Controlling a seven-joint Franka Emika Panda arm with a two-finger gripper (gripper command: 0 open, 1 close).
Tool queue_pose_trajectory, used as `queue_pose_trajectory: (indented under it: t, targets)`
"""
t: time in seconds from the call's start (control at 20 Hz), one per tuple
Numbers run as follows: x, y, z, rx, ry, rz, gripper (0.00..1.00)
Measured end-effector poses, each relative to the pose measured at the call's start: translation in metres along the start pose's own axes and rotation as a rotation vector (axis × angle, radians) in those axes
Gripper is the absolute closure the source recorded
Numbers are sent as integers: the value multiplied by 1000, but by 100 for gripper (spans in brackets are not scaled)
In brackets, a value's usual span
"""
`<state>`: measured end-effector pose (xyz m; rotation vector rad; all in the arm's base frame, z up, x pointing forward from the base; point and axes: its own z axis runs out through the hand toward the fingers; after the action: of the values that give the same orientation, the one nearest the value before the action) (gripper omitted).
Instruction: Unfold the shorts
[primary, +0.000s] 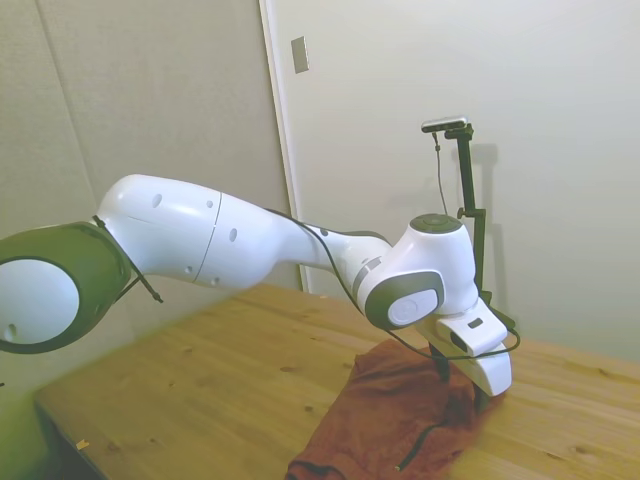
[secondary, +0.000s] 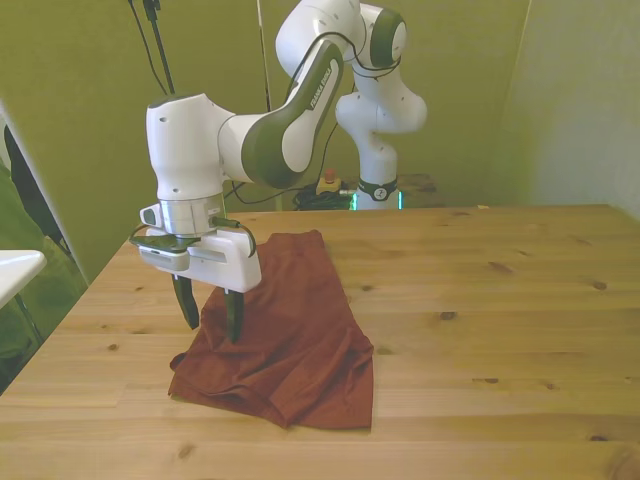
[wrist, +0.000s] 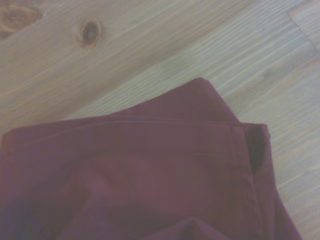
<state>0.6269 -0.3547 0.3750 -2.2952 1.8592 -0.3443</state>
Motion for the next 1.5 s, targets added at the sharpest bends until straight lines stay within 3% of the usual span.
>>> queue_pose_trajectory:
  t: [0.8, 1.1, 1.5]
  targets:
    - [-2, 2, 14, -5, -20, -3, 100]
    - [-4, 2, 13, 2, -25, -48, 100]
    - [-34, -11, -36, 48, -26, -134, 100]
